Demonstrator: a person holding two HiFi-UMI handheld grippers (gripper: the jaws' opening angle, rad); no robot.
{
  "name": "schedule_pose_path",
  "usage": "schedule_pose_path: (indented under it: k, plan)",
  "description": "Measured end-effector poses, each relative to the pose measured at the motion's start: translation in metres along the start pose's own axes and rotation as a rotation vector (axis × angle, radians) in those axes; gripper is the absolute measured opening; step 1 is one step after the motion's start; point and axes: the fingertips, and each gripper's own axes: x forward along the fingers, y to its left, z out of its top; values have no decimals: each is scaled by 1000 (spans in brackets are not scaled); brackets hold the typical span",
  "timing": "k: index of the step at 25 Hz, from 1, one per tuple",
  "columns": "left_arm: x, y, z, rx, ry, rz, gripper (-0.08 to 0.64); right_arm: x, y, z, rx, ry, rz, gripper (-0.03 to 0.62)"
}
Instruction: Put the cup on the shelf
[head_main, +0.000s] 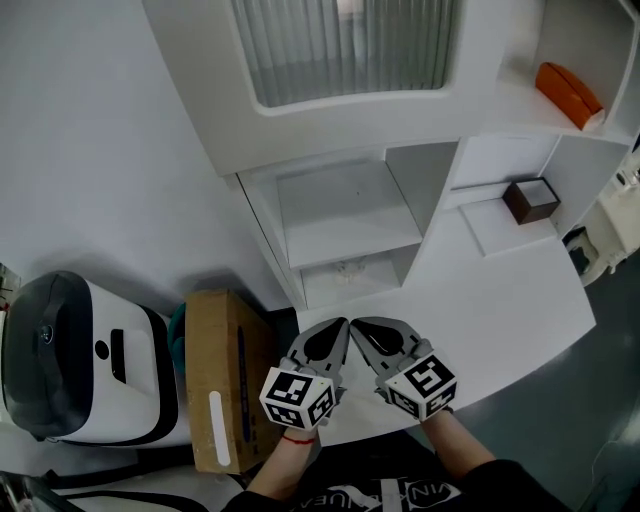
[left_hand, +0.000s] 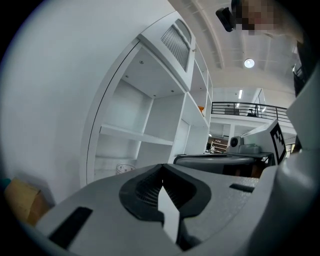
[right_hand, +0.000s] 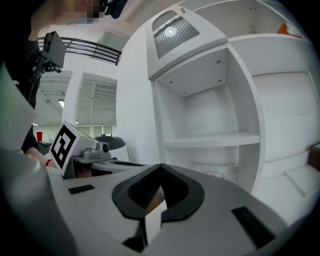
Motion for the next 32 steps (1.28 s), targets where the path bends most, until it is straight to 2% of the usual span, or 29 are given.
schedule_pose_path:
  k: [6, 19, 32]
  plan:
    - [-6, -11, 13, 31, -12, -18, 8, -11, 6, 16, -30, -23, -1, 3]
    - [-10, -28, 24, 23, -11, -38, 8, -27, 9, 29, -15, -47, -15, 3]
    - [-16, -25, 27, 18, -5, -19, 8, -25, 16, 32, -21, -52, 0, 3]
